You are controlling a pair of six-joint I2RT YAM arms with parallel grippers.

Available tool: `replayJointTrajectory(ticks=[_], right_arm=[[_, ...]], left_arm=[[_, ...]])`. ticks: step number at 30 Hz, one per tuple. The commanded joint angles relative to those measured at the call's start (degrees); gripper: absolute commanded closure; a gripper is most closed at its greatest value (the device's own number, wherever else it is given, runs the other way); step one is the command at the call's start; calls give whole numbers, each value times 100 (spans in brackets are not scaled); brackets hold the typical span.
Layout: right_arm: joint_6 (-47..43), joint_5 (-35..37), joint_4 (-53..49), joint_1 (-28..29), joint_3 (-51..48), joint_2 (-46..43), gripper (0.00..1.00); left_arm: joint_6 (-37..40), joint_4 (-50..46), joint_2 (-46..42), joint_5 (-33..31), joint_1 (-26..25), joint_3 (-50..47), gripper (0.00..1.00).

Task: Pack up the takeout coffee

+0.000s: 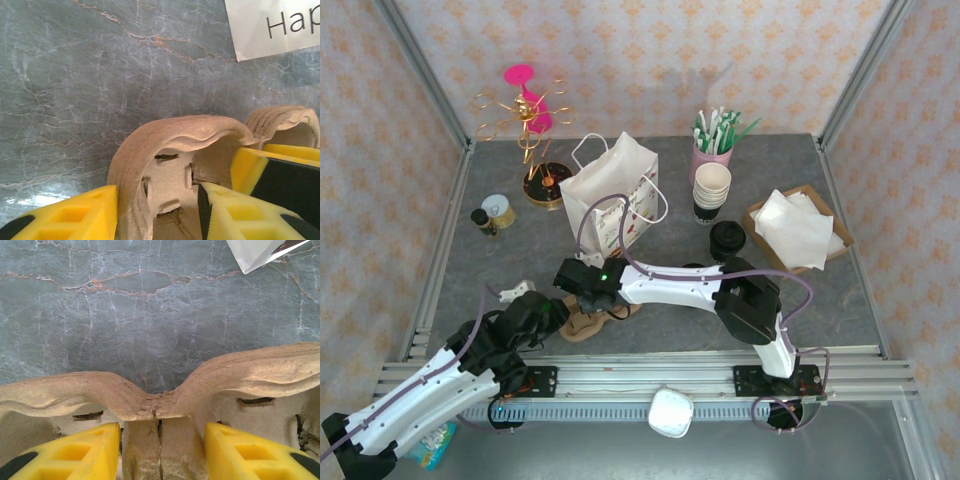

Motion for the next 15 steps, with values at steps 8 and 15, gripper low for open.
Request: replayJointTrajectory(ticks=[8,15], right_arm=[[165,-11,44,-18,-221,-173,53],[178,-63,94,-11,-254,-157,51]], left_arm=[[16,317,140,47,34,112,66],[-92,517,44,123,35,163,73]])
